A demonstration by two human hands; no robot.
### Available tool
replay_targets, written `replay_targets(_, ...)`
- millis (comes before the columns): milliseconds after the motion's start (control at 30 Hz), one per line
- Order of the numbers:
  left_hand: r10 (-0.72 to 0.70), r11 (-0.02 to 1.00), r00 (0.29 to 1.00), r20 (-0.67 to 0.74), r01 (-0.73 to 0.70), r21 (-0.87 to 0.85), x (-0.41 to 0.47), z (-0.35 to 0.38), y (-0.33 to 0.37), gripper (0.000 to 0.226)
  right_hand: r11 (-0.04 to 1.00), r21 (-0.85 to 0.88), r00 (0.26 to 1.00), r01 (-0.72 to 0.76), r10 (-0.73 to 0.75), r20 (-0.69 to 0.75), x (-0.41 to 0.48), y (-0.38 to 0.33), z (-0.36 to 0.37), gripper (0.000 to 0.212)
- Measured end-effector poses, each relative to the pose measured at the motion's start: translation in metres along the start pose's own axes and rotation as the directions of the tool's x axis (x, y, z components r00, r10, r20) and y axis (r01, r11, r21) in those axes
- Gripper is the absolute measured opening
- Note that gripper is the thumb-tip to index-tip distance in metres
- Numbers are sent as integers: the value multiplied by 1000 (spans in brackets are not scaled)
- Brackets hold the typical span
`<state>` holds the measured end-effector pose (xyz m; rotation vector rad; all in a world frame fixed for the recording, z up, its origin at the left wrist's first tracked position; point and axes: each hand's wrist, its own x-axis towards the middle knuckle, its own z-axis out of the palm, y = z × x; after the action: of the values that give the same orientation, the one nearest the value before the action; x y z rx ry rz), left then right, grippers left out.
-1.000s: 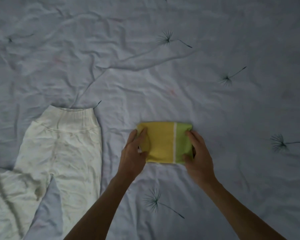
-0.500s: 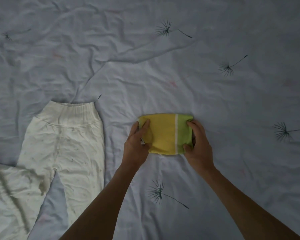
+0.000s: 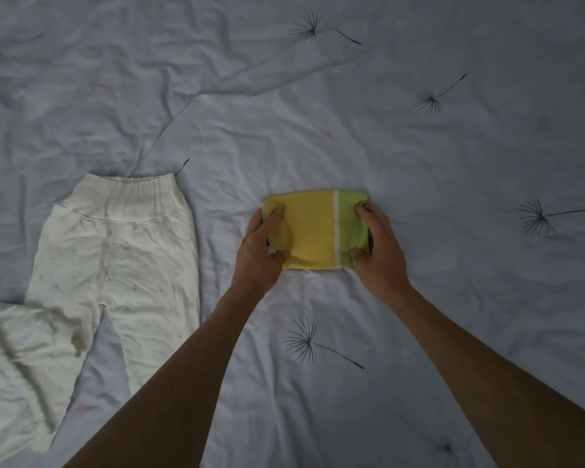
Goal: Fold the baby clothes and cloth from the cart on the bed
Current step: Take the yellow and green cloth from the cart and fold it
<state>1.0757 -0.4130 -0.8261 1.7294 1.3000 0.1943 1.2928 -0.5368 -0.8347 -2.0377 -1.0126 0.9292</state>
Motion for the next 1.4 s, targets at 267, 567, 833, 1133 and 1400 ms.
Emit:
replay_targets(267,13,1000,999,35,-12,-29,-12,-5,0,97,1000,3,998,9,-10,54,-6,3,-7,82)
replay_targets(567,-66,979,997,-37,57,-198,-41,-12,1,87,993,116,997,34,-26,-67,-29,5,-12,70)
replay_targets(833,-391,620,920,22,280,-733,-67,-32,20,63,784,532,901,-320,425,-83,-52,-28,-25,61)
replay_targets(1133,-602,254,779,177,397,-882,-90,-47,44,18,501,733,775,-460,629,56,-69,-49,-46,26)
replay_targets(1400,-575,469,816,57,386,-794,-140,-44,81,39,616,674,832,-407,555,-4,-122,-94,-51,15)
